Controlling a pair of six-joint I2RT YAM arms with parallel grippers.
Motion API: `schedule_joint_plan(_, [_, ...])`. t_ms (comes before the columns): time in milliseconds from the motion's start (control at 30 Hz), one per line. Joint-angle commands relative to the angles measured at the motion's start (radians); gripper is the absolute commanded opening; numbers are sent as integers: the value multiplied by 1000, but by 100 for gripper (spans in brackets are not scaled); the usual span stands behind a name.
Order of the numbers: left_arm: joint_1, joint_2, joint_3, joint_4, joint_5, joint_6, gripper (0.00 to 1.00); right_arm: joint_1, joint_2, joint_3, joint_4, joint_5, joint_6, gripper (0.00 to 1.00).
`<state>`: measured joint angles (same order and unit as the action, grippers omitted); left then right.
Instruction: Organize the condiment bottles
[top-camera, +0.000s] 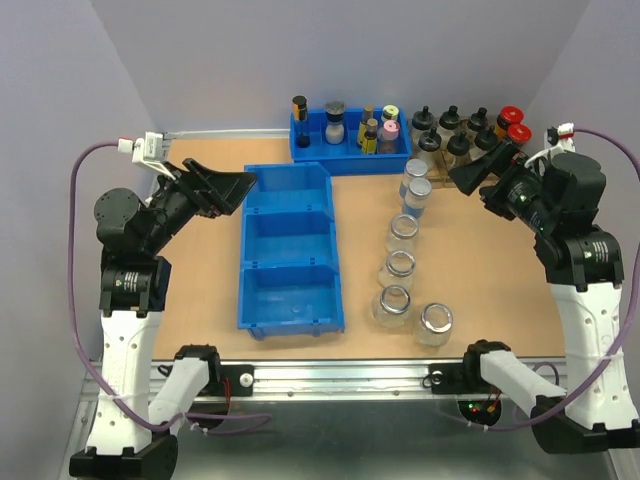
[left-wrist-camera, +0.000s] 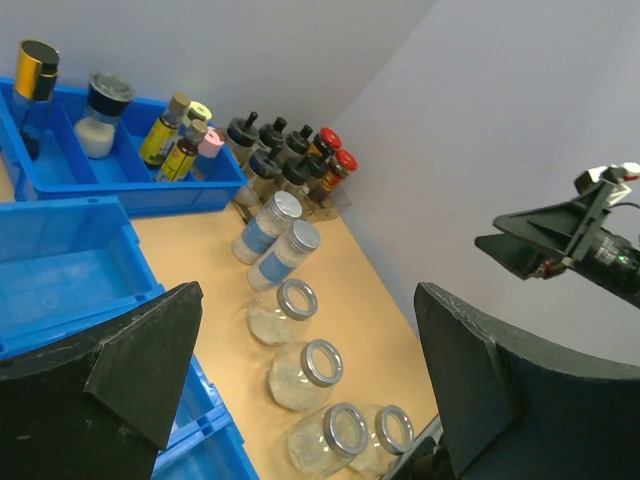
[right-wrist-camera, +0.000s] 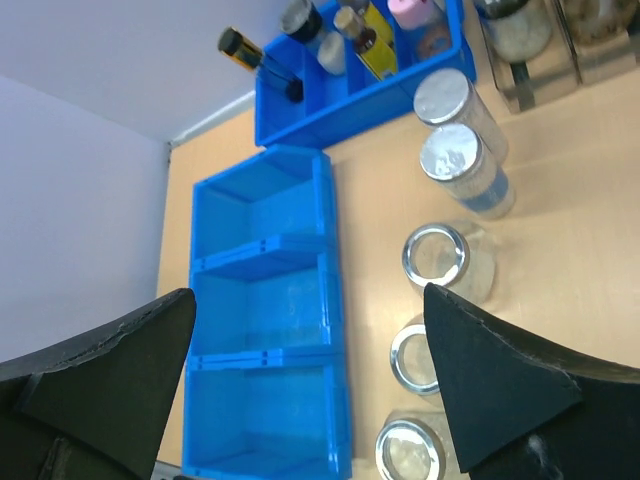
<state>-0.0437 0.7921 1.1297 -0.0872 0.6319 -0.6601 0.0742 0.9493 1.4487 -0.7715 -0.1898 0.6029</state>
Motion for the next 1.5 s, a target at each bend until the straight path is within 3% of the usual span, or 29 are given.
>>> schedule_joint_plan(0, [-7, -5, -4, 107, 133, -29, 99, 3, -23, -7, -60, 9, -6, 100])
schedule_joint_plan(100, [-86, 31, 24, 96, 175, 25, 99, 4, -43, -20, -72, 36, -44, 100])
schedule_joint_plan(200, [-260, 88, 62, -8, 97, 92, 98, 3, -44, -14, -127, 123, -55, 100])
schedule_joint_plan(233, [-366, 102, 88, -58, 31, 134, 98, 4, -21, 2, -185, 153, -55, 100])
schedule_joint_plan(333, [-523, 156, 108, -95, -78, 166, 97, 3, 14, 24, -271, 277, -57, 100])
schedule_joint_plan(367, [-627, 185, 111, -112, -153, 178, 97, 3, 22, 25, -311, 308, -54, 100])
schedule_joint_plan(500, [-862, 301, 166, -196, -383, 221, 97, 3, 17, 36, -393, 517, 17, 100])
schedule_joint_plan(600, [-997, 408, 237, -269, -521, 255, 97, 4, 31, 45, -428, 549, 3, 100])
schedule_joint_plan(767, [-1032, 427, 286, -264, -650, 241, 97, 3, 54, -3, -422, 315, -87, 100])
schedule_joint_plan(900, [-1030, 356, 286, -272, -764, 223, 98, 3, 46, -102, -423, -7, -153, 100])
schedule_joint_plan(967, [-1030, 311, 289, -295, -846, 202, 98, 4, 25, -154, -442, -65, -167, 100])
schedule_joint_plan(1200, [-1029, 159, 265, -345, -1080, 133, 99, 91, 6, -251, -474, -162, -222, 100])
schedule_joint_plan(1467, [-1029, 87, 265, -387, -1192, 110, 99, 428, 155, -205, -519, 61, -255, 100])
